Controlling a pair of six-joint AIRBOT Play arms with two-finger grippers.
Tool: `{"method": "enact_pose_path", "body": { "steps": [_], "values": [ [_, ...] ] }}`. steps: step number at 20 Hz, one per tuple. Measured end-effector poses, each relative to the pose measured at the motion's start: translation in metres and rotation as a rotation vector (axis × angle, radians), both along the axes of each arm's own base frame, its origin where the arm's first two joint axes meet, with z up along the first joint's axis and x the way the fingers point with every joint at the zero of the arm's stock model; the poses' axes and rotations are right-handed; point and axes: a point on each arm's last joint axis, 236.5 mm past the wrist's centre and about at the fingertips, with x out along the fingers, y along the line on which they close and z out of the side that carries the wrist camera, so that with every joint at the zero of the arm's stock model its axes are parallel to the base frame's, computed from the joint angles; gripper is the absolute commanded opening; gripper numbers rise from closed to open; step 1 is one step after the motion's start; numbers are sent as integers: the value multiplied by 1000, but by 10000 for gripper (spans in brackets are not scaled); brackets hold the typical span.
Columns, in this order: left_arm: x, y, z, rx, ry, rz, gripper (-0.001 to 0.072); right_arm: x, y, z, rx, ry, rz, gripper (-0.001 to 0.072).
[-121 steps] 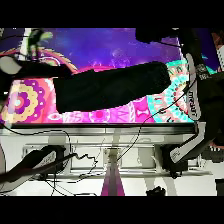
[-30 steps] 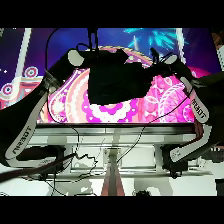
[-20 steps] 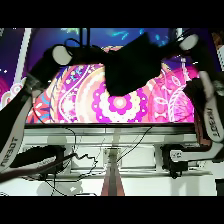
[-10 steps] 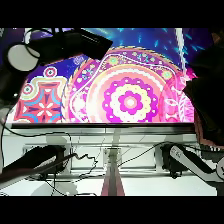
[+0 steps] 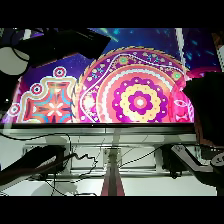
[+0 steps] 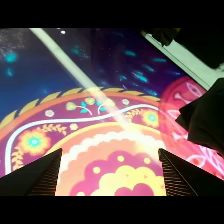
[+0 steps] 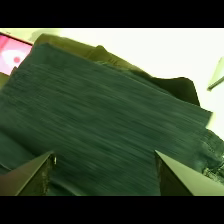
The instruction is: Fold the clothes and pants, and hang the long-sleeved shirts on hangers.
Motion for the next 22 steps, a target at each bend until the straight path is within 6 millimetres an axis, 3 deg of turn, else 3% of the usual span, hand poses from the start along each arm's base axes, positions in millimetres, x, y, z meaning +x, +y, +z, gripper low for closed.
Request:
{"method": "enact_pose_path", "body": {
  "steps": [4, 6, 7, 9, 11, 15, 19, 22],
  "values": [
    [0, 0, 1, -1, -1, 1, 696, 26, 2, -9, 35, -24, 69, 285],
    [0, 0, 0, -1, -1, 0, 697, 53, 11, -15, 46, -27, 155, 71],
    [0, 0, 1, -1, -1, 0, 696, 70, 18, -16, 46, -25, 212, 19],
    [0, 0, 0, -1, -1, 0, 696, 108, 40, -20, 42, -25, 343, 19],
    [0, 0, 0, -1, -1, 0, 696, 152, 76, -19, 12, -28, 520, 18],
    [0, 0, 0, -1, -1, 0, 696, 224, 179, -6, -109, -50, 927, 19],
    [0, 0, 1, -1, -1, 1, 697, 250, 275, 3, -212, -63, 1225, 19],
    [0, 0, 0, -1, 0, 1, 696, 251, 316, 3, -232, -66, 1339, 19]
  ]
}}
